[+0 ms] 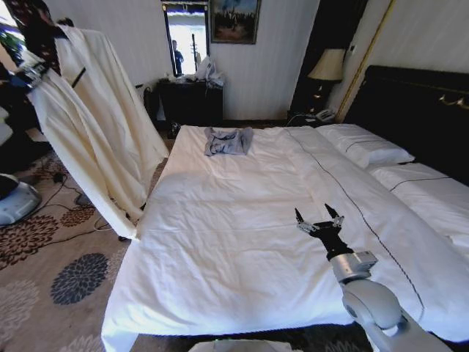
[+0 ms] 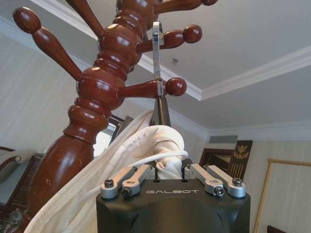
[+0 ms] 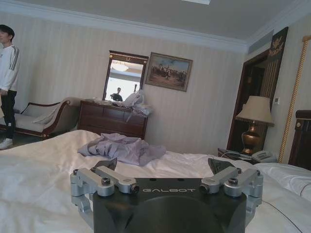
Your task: Pick up the clothes from the bed and hang them on the clothes hanger.
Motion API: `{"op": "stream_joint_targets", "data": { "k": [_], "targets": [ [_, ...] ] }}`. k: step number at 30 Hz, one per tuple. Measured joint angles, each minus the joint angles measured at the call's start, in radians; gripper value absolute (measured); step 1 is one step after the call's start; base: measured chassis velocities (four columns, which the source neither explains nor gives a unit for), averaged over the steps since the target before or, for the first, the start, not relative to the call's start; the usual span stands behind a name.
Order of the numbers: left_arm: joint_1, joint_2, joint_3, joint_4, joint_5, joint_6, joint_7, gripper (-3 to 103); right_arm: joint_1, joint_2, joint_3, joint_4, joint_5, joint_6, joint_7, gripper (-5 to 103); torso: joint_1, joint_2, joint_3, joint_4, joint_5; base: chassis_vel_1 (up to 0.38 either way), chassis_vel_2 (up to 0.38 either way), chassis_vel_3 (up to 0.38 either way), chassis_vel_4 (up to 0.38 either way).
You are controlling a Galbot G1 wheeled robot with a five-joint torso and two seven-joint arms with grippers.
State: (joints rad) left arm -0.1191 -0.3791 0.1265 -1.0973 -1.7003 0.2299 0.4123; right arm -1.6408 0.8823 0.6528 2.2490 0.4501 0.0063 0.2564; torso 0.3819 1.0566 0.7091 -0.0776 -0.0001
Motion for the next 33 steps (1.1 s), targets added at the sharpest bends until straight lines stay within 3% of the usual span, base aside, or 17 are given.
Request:
{"op": "stream_joint_targets", "data": {
  "k": [15, 22, 33],
  "targets": [
    [-0.002, -0.009, 0.022, 0.018, 0.013, 0.001, 0.014, 20, 0.0, 0.0, 0.0, 0.0, 0.0, 0.0, 0.0, 100, 0.0, 0.0, 0.0, 0.0, 0.0, 0.0, 0.0, 0.0, 0.0],
    [-0.089, -0.062, 0.134, 0.053, 0.016, 0.002, 0.027, 20, 0.0, 0.0, 0.0, 0.0, 0.0, 0.0, 0.0, 100, 0.0, 0.0, 0.0, -0.0006, 0.0001, 0.0, 0.0, 0.0, 0.0],
    [-0.109, -0.081, 0.163, 0.061, 0.016, 0.003, 0.02, 20, 0.0, 0.0, 0.0, 0.0, 0.0, 0.0, 0.0, 100, 0.0, 0.0, 0.0, 0.0002, 0.0001, 0.0, 0.0, 0.0, 0.0]
  ]
}}
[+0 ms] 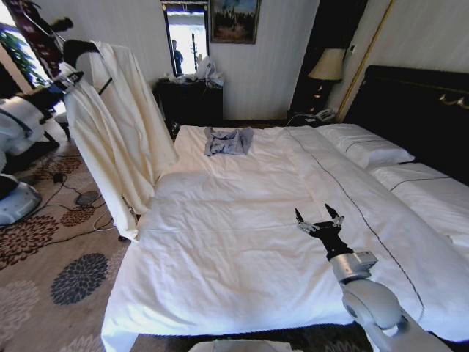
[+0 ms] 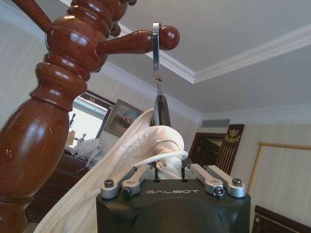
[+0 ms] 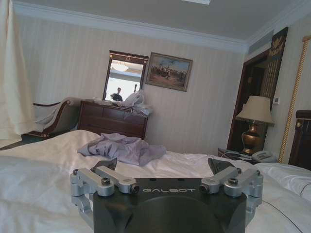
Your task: Pick up the clothes from the bed and hang them on the clothes hanger.
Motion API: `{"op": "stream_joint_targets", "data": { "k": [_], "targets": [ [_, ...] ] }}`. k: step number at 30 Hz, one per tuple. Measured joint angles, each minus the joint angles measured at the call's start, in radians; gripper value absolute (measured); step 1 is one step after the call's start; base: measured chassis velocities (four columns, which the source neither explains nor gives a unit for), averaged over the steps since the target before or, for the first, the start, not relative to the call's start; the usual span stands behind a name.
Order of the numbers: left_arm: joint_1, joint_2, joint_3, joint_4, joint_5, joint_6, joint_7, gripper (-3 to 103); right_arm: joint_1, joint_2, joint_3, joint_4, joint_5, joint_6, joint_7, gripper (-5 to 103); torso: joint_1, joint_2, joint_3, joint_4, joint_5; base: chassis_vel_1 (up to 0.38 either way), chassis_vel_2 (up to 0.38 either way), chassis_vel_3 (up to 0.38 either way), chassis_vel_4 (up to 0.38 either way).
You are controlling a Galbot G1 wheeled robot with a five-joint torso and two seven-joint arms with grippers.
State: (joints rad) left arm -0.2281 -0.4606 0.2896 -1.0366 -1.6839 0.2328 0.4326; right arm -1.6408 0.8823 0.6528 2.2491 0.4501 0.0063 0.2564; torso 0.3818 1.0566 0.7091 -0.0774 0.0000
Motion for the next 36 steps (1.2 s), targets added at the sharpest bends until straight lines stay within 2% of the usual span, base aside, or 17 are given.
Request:
{"op": "stream_joint_targets", "data": {
  "k": [10, 12, 14, 15, 18, 20, 24, 27, 30, 31, 35, 36],
  "targets": [
    [0.04, 0.033, -0.04, -0.03, -0.031, 0.006, -0.037, 20, 0.0, 0.0, 0.0, 0.0, 0.0, 0.0, 0.0, 100, 0.0, 0.0, 0.0, -0.0005, 0.0, 0.0, 0.0, 0.0, 0.0],
    [0.042, 0.045, -0.035, -0.042, -0.031, 0.007, -0.039, 17, 0.0, 0.0, 0.0, 0.0, 0.0, 0.0, 0.0, 100, 0.0, 0.0, 0.0, -0.0001, 0.0002, 0.0, 0.0, 0.0, 0.0],
    [0.047, 0.048, -0.036, -0.049, -0.031, 0.008, -0.046, 26, 0.0, 0.0, 0.0, 0.0, 0.0, 0.0, 0.0, 100, 0.0, 0.0, 0.0, 0.0, -0.0001, 0.0, 0.0, 0.0, 0.0],
    [0.047, 0.048, -0.036, -0.049, -0.031, 0.008, -0.046, 26, 0.0, 0.0, 0.0, 0.0, 0.0, 0.0, 0.0, 100, 0.0, 0.0, 0.0, 0.0, -0.0001, 0.0, 0.0, 0.0, 0.0],
    [0.048, 0.048, -0.04, -0.057, -0.032, 0.009, -0.054, 42, 0.0, 0.0, 0.0, 0.0, 0.0, 0.0, 0.0, 100, 0.0, 0.0, 0.0, -0.0002, 0.0, 0.0, 0.0, 0.0, 0.0],
    [0.048, 0.048, -0.04, -0.06, -0.032, 0.01, -0.055, 42, 0.0, 0.0, 0.0, 0.0, 0.0, 0.0, 0.0, 100, 0.0, 0.0, 0.0, -0.0004, 0.0001, 0.0, 0.0, 0.0, 0.0],
    [0.048, 0.055, -0.046, -0.077, -0.036, 0.011, -0.063, 64, 0.0, 0.0, 0.0, 0.0, 0.0, 0.0, 0.0, 100, 0.0, 0.0, 0.0, -0.0006, 0.0, 0.0, 0.0, 0.0, 0.0],
    [0.056, 0.064, -0.057, -0.088, -0.04, 0.011, -0.065, 70, 0.0, 0.0, 0.0, 0.0, 0.0, 0.0, 0.0, 100, 0.0, 0.0, 0.0, -0.0003, 0.0002, 0.0, 0.0, 0.0, 0.0],
    [0.071, 0.08, -0.079, -0.106, -0.045, 0.011, -0.068, 85, 0.0, 0.0, 0.0, 0.0, 0.0, 0.0, 0.0, 100, 0.0, 0.0, 0.0, -0.0004, 0.0, 0.0, 0.0, 0.0, 0.0],
    [0.071, 0.08, -0.079, -0.106, -0.045, 0.011, -0.068, 85, 0.0, 0.0, 0.0, 0.0, 0.0, 0.0, 0.0, 100, 0.0, 0.0, 0.0, -0.0004, 0.0, 0.0, 0.0, 0.0, 0.0],
    [0.113, 0.107, -0.142, -0.152, -0.061, 0.016, -0.08, 98, 0.0, 0.0, 0.0, 0.0, 0.0, 0.0, 0.0, 100, 0.0, 0.0, 0.0, -0.0004, 0.0001, 0.0, 0.0, 0.0, 0.0],
    [0.113, 0.107, -0.142, -0.152, -0.061, 0.016, -0.08, 98, 0.0, 0.0, 0.0, 0.0, 0.0, 0.0, 0.0, 100, 0.0, 0.0, 0.0, -0.0004, 0.0001, 0.0, 0.0, 0.0, 0.0]
  ]
}}
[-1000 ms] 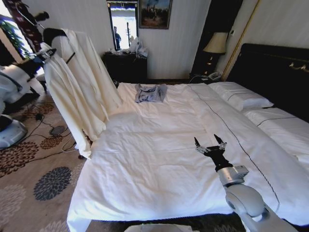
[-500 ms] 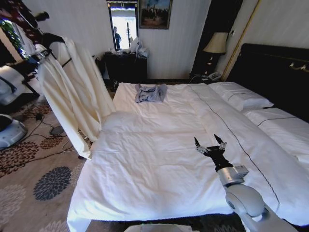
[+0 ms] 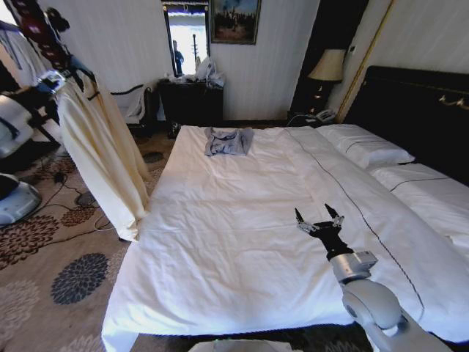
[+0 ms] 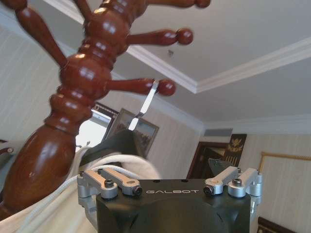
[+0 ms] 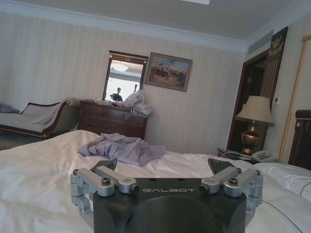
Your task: Pick up the clothes from the bed and hang them on the clothes hanger.
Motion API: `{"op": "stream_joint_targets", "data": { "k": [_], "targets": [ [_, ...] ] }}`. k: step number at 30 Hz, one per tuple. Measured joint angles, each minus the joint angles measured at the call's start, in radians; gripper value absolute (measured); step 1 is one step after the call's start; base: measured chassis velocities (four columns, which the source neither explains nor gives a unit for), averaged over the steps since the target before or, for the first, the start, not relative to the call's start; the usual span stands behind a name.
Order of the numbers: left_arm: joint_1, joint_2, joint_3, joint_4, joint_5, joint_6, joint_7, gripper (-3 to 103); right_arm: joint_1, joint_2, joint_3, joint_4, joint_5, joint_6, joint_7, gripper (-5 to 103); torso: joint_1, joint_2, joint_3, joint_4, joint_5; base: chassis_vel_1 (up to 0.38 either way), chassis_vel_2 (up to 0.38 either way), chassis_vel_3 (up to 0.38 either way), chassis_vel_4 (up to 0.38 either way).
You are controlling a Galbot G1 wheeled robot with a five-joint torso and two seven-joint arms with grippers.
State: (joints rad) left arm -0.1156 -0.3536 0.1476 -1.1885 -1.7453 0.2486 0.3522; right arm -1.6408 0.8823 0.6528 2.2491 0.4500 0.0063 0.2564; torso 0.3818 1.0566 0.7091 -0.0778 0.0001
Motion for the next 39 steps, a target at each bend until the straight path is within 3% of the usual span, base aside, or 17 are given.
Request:
{"op": "stream_joint_targets", "data": {
  "k": [4, 14, 25, 33, 39],
  "targets": [
    [0.131, 0.05, -0.116, -0.08, -0.008, 0.006, -0.022, 100, 0.0, 0.0, 0.0, 0.0, 0.0, 0.0, 0.0, 100, 0.0, 0.0, 0.0, 0.0003, -0.0003, 0.0, 0.0, 0.0, 0.0],
    [0.315, 0.156, -0.194, -0.182, -0.016, -0.018, -0.023, 100, 0.0, 0.0, 0.0, 0.0, 0.0, 0.0, 0.0, 100, 0.0, 0.0, 0.0, 0.0001, -0.0004, 0.0, 0.0, 0.0, 0.0],
    [0.356, 0.236, -0.192, -0.291, -0.046, -0.039, -0.025, 100, 0.0, 0.0, 0.0, 0.0, 0.0, 0.0, 0.0, 100, 0.0, 0.0, 0.0, -0.0001, -0.0002, 0.0, 0.0, 0.0, 0.0],
    [0.362, 0.345, -0.169, -0.368, -0.051, -0.065, 0.005, 100, 0.0, 0.0, 0.0, 0.0, 0.0, 0.0, 0.0, 100, 0.0, 0.0, 0.0, 0.0003, -0.0001, 0.0, 0.0, 0.0, 0.0],
    [0.345, 0.372, -0.147, -0.412, -0.062, -0.081, 0.003, 100, 0.0, 0.0, 0.0, 0.0, 0.0, 0.0, 0.0, 100, 0.0, 0.0, 0.0, 0.0006, 0.0, 0.0, 0.0, 0.0, 0.0]
  ]
}}
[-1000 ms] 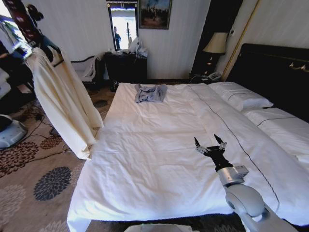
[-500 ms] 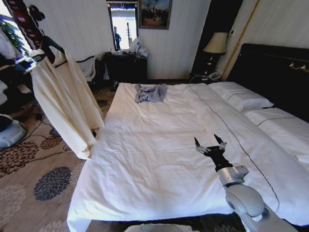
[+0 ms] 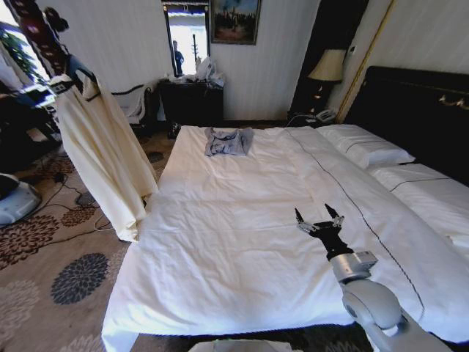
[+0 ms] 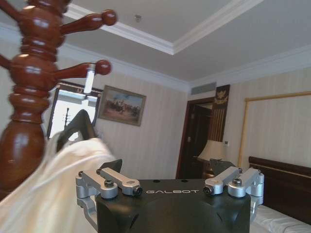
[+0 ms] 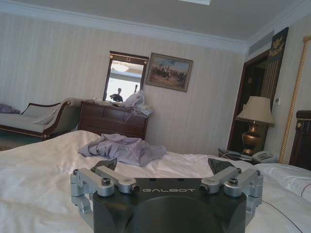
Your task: Pick up the clothes from the bed and hang them on the clothes hanger.
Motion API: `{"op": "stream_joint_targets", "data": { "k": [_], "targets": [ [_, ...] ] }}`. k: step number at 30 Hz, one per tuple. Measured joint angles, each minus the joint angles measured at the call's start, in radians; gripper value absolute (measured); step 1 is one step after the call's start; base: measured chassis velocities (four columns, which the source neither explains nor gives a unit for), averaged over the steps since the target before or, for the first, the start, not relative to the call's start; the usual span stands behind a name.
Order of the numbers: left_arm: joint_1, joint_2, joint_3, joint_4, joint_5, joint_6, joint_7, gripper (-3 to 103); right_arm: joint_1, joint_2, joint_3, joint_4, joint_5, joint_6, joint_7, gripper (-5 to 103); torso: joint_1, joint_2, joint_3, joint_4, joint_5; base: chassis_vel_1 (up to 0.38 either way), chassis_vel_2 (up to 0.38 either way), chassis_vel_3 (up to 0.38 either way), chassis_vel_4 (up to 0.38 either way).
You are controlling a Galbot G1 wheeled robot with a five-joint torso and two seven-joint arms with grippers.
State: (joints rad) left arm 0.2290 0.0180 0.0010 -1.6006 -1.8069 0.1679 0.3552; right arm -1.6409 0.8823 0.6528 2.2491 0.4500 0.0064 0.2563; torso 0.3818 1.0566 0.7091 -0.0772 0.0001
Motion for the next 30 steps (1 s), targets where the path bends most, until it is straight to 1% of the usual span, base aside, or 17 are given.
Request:
{"op": "stream_joint_targets", "data": {
  "k": [3, 4, 6, 8, 10, 11, 14, 16, 17, 18, 21, 22, 25, 26, 28, 29, 30],
  "targets": [
    [-0.001, -0.022, 0.0, -0.078, 0.01, -0.013, -0.04, 100, 0.0, 0.0, 0.0, 0.0, 0.0, 0.0, 0.0, 100, 0.0, 0.0, 0.0, -0.0009, -0.0002, 0.0, 0.0, 0.0, 0.0],
    [0.003, -0.031, -0.002, -0.125, 0.018, -0.02, -0.06, 100, 0.0, 0.0, 0.0, 0.0, 0.0, 0.0, 0.0, 100, 0.0, 0.0, 0.0, -0.0009, -0.0001, 0.0, 0.0, 0.0, 0.0],
    [0.008, -0.04, -0.004, -0.164, 0.026, -0.025, -0.074, 100, 0.0, 0.0, 0.0, 0.0, 0.0, 0.0, 0.0, 100, 0.0, 0.0, 0.0, -0.0008, 0.0001, 0.0, 0.0, 0.0, 0.0],
    [0.025, -0.074, -0.005, -0.228, 0.075, -0.05, -0.118, 100, 0.0, 0.0, 0.0, 0.0, 0.0, 0.0, 0.0, 100, 0.0, 0.0, 0.0, -0.0005, 0.0006, 0.0, 0.0, 0.0, 0.0],
    [0.087, -0.123, -0.047, -0.28, 0.14, -0.079, -0.185, 100, 0.0, 0.0, 0.0, 0.0, 0.0, 0.0, 0.0, 100, 0.0, 0.0, 0.0, -0.0009, 0.0002, 0.0, 0.0, 0.0, 0.0],
    [0.087, -0.123, -0.047, -0.28, 0.14, -0.079, -0.185, 100, 0.0, 0.0, 0.0, 0.0, 0.0, 0.0, 0.0, 100, 0.0, 0.0, 0.0, -0.0009, 0.0002, 0.0, 0.0, 0.0, 0.0],
    [0.233, -0.209, -0.118, -0.337, 0.257, -0.122, -0.282, 100, 0.0, 0.0, 0.0, 0.0, 0.0, 0.0, 0.0, 100, 0.0, 0.0, 0.0, -0.0009, -0.0004, 0.0, 0.0, 0.0, 0.0],
    [0.377, -0.261, -0.227, -0.375, 0.337, -0.14, -0.325, 100, 0.0, 0.0, 0.0, 0.0, 0.0, 0.0, 0.0, 100, 0.0, 0.0, 0.0, -0.0009, 0.0002, 0.0, 0.0, 0.0, 0.0],
    [0.377, -0.261, -0.227, -0.375, 0.337, -0.14, -0.325, 100, 0.0, 0.0, 0.0, 0.0, 0.0, 0.0, 0.0, 100, 0.0, 0.0, 0.0, -0.0009, 0.0002, 0.0, 0.0, 0.0, 0.0],
    [0.456, -0.291, -0.282, -0.393, 0.382, -0.147, -0.341, 100, 0.0, 0.0, 0.0, 0.0, 0.0, 0.0, 0.0, 100, 0.0, 0.0, 0.0, -0.0006, 0.0008, 0.0, 0.0, 0.0, 0.0],
    [0.716, -0.405, -0.437, -0.447, 0.548, -0.163, -0.379, 100, 0.0, 0.0, 0.0, 0.0, 0.0, 0.0, 0.0, 100, 0.0, 0.0, 0.0, -0.0004, -0.0004, 0.0, 0.0, 0.0, 0.0],
    [0.716, -0.405, -0.437, -0.447, 0.548, -0.163, -0.379, 100, 0.0, 0.0, 0.0, 0.0, 0.0, 0.0, 0.0, 100, 0.0, 0.0, 0.0, -0.0004, -0.0004, 0.0, 0.0, 0.0, 0.0],
    [0.962, -0.549, -0.55, -0.502, 0.72, -0.18, -0.404, 100, 0.0, 0.0, 0.0, 0.0, 0.0, 0.0, 0.0, 100, 0.0, 0.0, 0.0, -0.0005, -0.0001, 0.0, 0.0, 0.0, 0.0],
    [0.962, -0.549, -0.55, -0.502, 0.72, -0.18, -0.404, 100, 0.0, 0.0, 0.0, 0.0, 0.0, 0.0, 0.0, 100, 0.0, 0.0, 0.0, -0.0005, -0.0001, 0.0, 0.0, 0.0, 0.0],
    [1.094, -0.625, -0.603, -0.522, 0.821, -0.202, -0.408, 100, 0.0, 0.0, 0.0, 0.0, 0.0, 0.0, 0.0, 100, 0.0, 0.0, 0.0, -0.0006, 0.0, 0.0, 0.0, 0.0, 0.0],
    [1.148, -0.658, -0.626, -0.533, 0.854, -0.209, -0.408, 100, 0.0, 0.0, 0.0, 0.0, 0.0, 0.0, 0.0, 100, 0.0, 0.0, 0.0, -0.0002, -0.0001, 0.0, 0.0, 0.0, 0.0],
    [1.148, -0.658, -0.626, -0.533, 0.854, -0.209, -0.408, 100, 0.0, 0.0, 0.0, 0.0, 0.0, 0.0, 0.0, 100, 0.0, 0.0, 0.0, -0.0002, -0.0001, 0.0, 0.0, 0.0, 0.0]
  ]
}}
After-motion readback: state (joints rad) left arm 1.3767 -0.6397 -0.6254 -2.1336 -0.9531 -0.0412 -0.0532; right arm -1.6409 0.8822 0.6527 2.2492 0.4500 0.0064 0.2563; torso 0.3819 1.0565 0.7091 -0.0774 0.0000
